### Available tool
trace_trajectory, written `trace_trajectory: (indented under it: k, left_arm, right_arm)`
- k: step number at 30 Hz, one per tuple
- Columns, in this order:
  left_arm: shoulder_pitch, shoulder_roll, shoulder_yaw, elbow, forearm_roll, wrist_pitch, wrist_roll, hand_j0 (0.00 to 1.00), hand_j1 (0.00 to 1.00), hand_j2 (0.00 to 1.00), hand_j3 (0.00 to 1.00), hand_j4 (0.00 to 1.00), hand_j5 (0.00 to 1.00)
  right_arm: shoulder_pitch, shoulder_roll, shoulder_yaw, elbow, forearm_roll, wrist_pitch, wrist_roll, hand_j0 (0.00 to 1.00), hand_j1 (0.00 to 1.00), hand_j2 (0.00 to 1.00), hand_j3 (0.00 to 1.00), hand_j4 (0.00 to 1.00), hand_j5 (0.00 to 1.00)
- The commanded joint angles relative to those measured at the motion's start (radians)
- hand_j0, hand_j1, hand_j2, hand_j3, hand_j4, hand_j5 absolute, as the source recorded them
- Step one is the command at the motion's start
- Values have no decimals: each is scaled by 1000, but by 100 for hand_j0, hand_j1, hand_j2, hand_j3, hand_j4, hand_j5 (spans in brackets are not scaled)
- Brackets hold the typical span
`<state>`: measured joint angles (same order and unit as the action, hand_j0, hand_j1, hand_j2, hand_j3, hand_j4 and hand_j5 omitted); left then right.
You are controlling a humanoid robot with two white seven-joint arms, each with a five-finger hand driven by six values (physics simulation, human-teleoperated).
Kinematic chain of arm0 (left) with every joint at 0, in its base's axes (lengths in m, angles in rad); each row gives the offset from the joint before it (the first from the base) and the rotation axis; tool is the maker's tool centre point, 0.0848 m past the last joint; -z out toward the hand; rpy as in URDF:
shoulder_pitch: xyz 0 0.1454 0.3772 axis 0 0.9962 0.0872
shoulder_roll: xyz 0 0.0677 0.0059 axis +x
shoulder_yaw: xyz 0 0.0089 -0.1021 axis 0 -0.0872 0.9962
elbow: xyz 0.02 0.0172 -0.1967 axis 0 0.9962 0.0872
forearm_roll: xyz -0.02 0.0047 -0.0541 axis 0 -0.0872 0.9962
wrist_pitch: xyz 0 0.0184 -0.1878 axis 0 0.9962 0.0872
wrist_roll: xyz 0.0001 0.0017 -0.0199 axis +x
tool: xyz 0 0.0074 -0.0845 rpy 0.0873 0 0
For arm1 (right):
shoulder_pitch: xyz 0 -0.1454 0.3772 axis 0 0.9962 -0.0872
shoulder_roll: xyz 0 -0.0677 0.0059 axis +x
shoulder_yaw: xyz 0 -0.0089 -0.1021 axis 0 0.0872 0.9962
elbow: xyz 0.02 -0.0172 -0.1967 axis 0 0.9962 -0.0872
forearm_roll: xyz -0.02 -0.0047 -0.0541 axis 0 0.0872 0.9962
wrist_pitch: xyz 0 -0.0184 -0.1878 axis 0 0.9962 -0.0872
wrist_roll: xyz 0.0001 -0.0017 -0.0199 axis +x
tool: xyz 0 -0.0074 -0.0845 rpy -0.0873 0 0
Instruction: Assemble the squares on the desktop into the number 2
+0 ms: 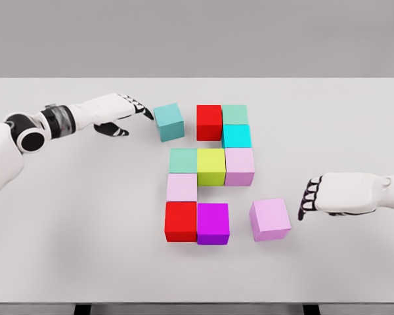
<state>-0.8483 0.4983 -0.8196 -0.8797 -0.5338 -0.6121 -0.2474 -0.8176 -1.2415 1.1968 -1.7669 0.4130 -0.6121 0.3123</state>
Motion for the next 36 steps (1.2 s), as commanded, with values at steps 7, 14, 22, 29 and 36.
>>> trace_trajectory:
  k: [7,14,22,29,36]
  left_arm:
    - [-8,-30,7,28,5,1,0,78,78,78,78,78,78]
    - [-9,-43,10,38,6,1,-7,78,78,78,78,78,78]
    - [-14,-55,13,39,6,1,-7,78,78,78,78,78,78]
    - [-21,-76,22,39,5,1,-18,81,81,81,81,81,81]
    - [-31,-89,30,65,5,1,-18,84,84,84,84,84,84]
  right_arm:
    - [0,45,4,1,27,1,-1,68,68,68,68,68,68]
    - [3,68,12,6,29,1,-7,68,68,68,68,68,68]
    - [3,79,12,4,21,1,-7,67,67,67,67,67,67]
    - [5,82,20,0,13,1,-7,67,67,67,67,67,67]
    - [9,99,20,0,10,1,-9,67,67,67,67,67,67]
